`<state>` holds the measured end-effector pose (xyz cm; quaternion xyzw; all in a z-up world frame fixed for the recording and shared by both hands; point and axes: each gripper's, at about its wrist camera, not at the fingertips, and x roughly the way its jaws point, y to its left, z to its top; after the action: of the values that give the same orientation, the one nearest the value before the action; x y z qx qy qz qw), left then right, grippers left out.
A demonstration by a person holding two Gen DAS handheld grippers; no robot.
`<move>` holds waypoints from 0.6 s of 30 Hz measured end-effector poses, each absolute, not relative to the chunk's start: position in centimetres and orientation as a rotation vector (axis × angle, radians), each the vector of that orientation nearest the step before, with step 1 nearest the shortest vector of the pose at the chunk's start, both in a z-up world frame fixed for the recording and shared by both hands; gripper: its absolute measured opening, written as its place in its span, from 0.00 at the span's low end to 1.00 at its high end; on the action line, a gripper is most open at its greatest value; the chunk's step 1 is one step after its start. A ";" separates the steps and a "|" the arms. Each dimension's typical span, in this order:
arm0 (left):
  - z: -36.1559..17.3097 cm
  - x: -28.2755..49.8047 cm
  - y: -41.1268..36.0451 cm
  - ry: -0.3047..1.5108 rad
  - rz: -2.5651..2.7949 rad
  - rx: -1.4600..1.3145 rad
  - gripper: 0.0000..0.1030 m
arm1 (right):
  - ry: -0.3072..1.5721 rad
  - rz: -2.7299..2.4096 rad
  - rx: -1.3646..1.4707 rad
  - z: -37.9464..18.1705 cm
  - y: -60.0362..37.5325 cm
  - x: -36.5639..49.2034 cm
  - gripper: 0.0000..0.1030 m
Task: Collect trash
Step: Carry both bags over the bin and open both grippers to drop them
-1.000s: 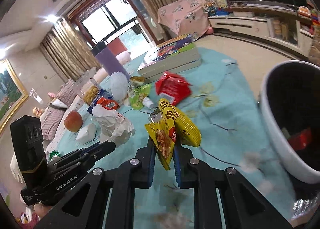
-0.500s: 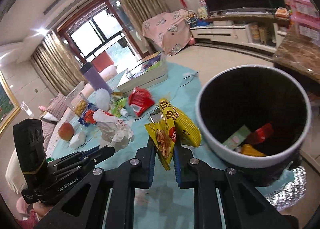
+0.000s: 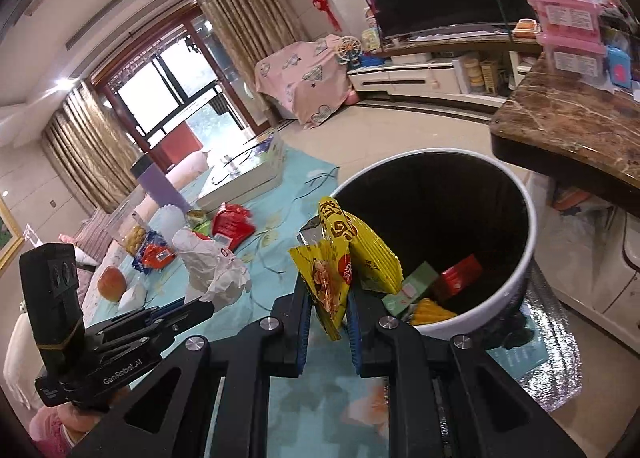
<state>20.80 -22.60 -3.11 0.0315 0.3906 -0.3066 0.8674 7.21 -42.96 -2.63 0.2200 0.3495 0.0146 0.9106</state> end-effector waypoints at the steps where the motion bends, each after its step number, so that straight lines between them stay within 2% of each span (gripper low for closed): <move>1: -3.0 20.8 -23.1 0.816 -0.649 0.072 0.15 | 0.720 0.028 0.455 -2.6 -43.2 7.0 0.16; 18: -3.0 23.0 -28.6 0.837 -0.704 0.135 0.15 | 0.721 -0.024 0.484 -2.9 -47.0 7.2 0.16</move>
<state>22.99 -28.56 -3.03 0.0643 0.3977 -0.3342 0.8521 7.17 -47.00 -2.92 0.2342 0.3494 -0.0116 0.9071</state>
